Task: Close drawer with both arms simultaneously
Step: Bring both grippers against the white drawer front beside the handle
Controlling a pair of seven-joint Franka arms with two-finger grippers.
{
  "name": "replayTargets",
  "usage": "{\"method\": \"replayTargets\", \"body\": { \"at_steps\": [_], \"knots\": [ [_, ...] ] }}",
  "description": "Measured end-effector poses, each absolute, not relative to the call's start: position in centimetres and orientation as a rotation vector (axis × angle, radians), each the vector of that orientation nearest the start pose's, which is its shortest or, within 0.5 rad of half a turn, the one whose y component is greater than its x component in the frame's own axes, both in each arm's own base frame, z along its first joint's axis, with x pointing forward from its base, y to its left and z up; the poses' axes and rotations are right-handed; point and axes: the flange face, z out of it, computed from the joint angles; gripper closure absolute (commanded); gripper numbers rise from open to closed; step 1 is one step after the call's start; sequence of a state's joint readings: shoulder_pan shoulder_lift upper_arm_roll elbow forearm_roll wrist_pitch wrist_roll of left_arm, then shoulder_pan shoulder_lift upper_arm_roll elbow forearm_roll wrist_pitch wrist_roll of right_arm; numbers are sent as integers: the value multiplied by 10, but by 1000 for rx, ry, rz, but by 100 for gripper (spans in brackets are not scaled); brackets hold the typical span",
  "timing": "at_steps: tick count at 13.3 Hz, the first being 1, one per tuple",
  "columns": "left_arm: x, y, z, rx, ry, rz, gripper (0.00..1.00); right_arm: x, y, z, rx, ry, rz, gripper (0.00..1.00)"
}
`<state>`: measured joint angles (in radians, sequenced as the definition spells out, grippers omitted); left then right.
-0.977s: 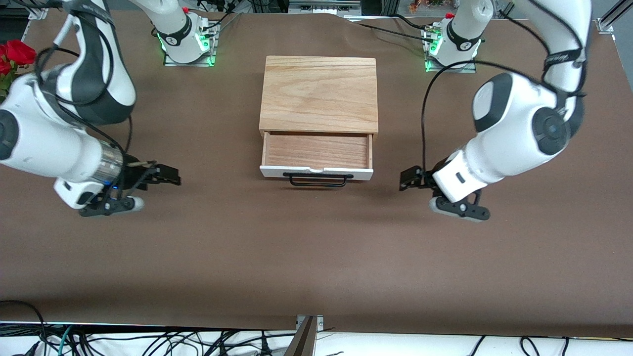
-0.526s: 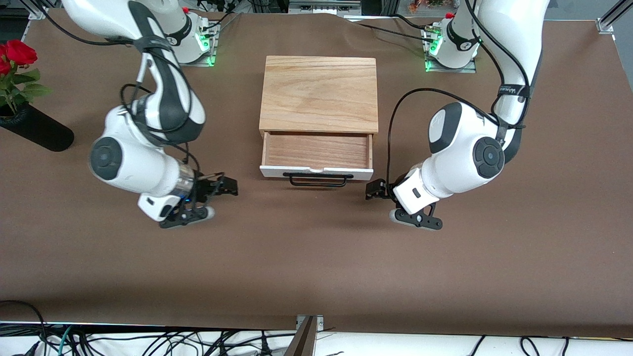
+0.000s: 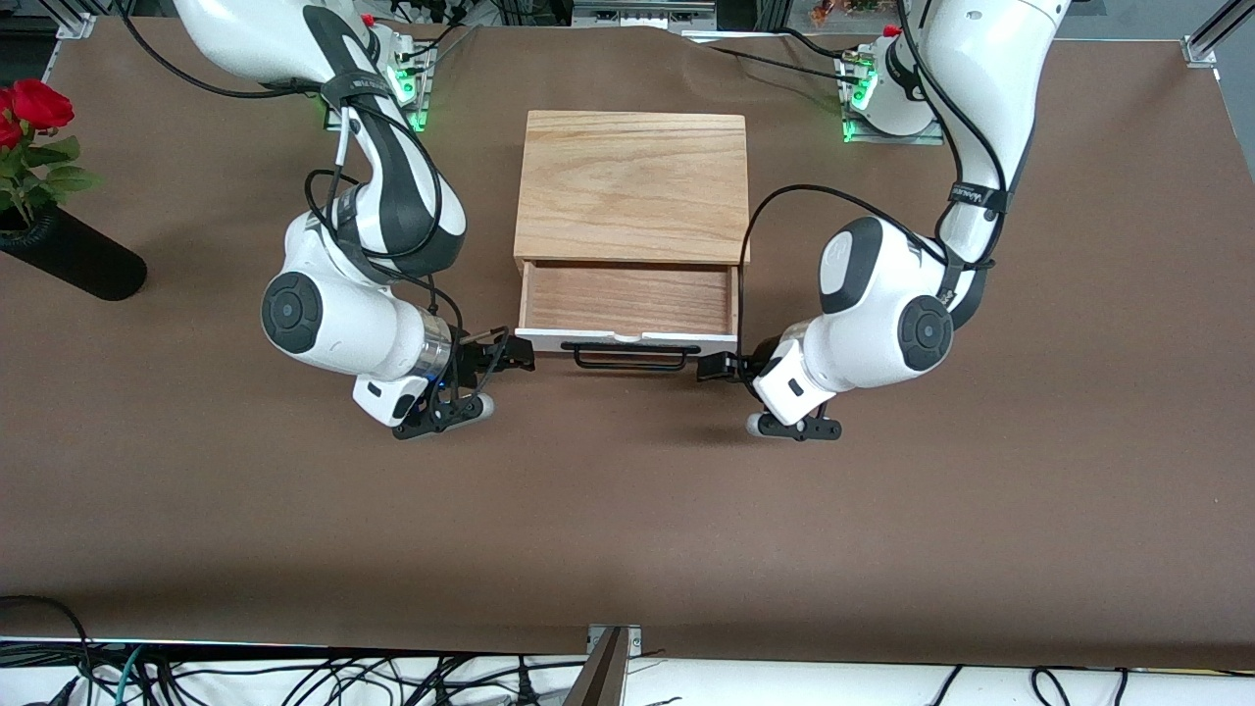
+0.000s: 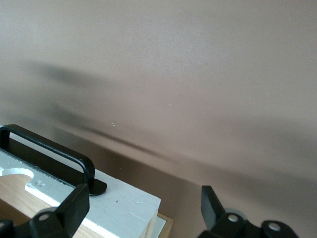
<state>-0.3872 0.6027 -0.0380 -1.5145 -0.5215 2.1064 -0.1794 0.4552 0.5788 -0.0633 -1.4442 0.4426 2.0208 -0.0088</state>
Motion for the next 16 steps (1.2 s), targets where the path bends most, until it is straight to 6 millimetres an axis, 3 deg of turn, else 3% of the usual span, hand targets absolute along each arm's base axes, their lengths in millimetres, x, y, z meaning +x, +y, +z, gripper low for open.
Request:
{"method": "replayTargets", "body": {
  "at_steps": [4,8,16],
  "knots": [
    [613,-326,301,-3550,-109,396,0,637,324,340,-2756,-336,141,0],
    [608,-326,301,-3541,-140,414,0,627,342,321,-2760,-368,184,0],
    [603,-329,299,-3525,-198,464,0,614,366,317,-2755,-421,202,0]
  ]
}}
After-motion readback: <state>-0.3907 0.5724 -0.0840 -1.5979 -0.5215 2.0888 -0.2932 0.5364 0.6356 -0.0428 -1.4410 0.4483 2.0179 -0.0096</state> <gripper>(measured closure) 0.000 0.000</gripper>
